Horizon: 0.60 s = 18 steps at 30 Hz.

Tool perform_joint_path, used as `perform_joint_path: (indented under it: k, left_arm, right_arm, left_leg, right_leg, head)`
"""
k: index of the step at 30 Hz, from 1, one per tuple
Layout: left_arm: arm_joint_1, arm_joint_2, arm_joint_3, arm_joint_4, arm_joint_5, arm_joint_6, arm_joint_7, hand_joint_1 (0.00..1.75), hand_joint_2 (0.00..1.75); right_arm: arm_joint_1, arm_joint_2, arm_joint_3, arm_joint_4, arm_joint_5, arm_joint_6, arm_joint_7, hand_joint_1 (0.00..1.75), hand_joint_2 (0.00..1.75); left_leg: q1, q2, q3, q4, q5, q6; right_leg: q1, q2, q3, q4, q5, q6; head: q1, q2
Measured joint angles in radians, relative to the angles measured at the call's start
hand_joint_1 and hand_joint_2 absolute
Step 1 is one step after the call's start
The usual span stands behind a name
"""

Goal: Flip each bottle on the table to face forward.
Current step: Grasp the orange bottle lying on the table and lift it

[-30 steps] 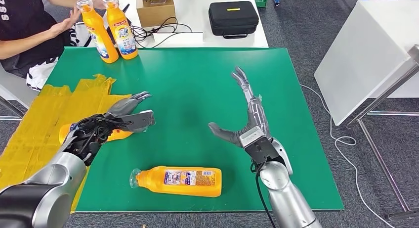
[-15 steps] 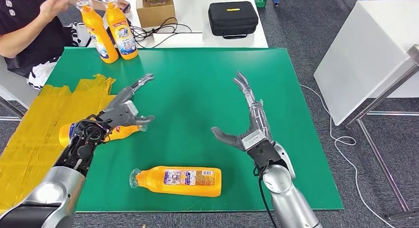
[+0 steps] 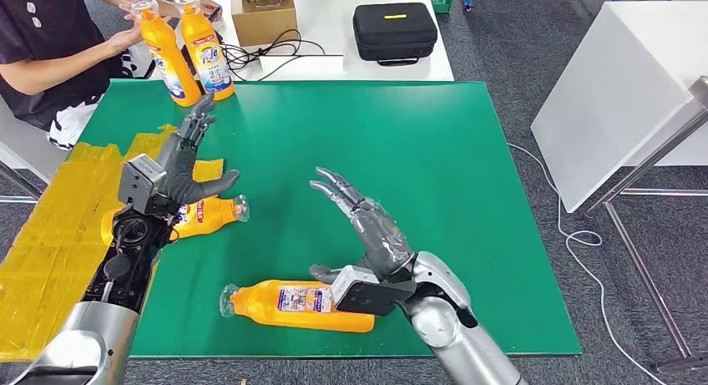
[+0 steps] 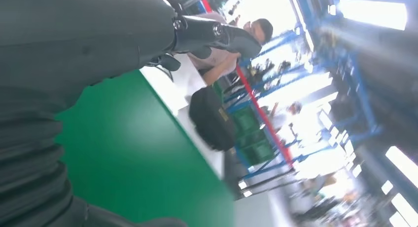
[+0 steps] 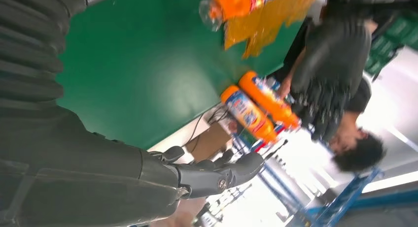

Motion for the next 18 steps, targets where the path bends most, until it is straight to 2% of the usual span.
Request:
perform_joint_path:
  k: [5, 10, 18]
  left_arm:
    - [0.026, -0.052, 0.057, -0.059, 0.060, 0.015, 0.075, 0.00, 1.75]
    - [0.064, -0.105, 0.071, -0.118, 0.107, 0.100, 0.163, 0.00, 1.75]
    - [0.118, -0.147, 0.071, -0.126, 0.142, 0.148, 0.161, 0.00, 1.75]
  right_arm:
    - [-0.014, -0.012, 0.042, 0.011, 0.022, 0.005, 0.011, 0.00, 1.75]
    - [0.004, -0.047, 0.068, 0.011, 0.108, -0.008, 0.045, 0.00, 1.75]
    - [0.043, -0.130, 0.100, -0.003, 0.181, 0.000, 0.089, 0.00, 1.75]
  left_leg:
    - [0.000, 0.000, 0.000, 0.000, 0.000, 0.000]
    - [-0.001, 0.000, 0.000, 0.000, 0.000, 0.000]
    - [-0.001, 0.000, 0.000, 0.000, 0.000, 0.000]
  right_leg:
    - [0.000, 0.000, 0.000, 0.000, 0.000, 0.000]
    - [0.000, 0.000, 0.000, -0.001, 0.000, 0.000]
    - [0.000, 0.000, 0.000, -0.001, 0.000, 0.000]
  head:
    - [0.000, 0.000]
    - [0.000, 0.000]
    - [0.000, 0.000]
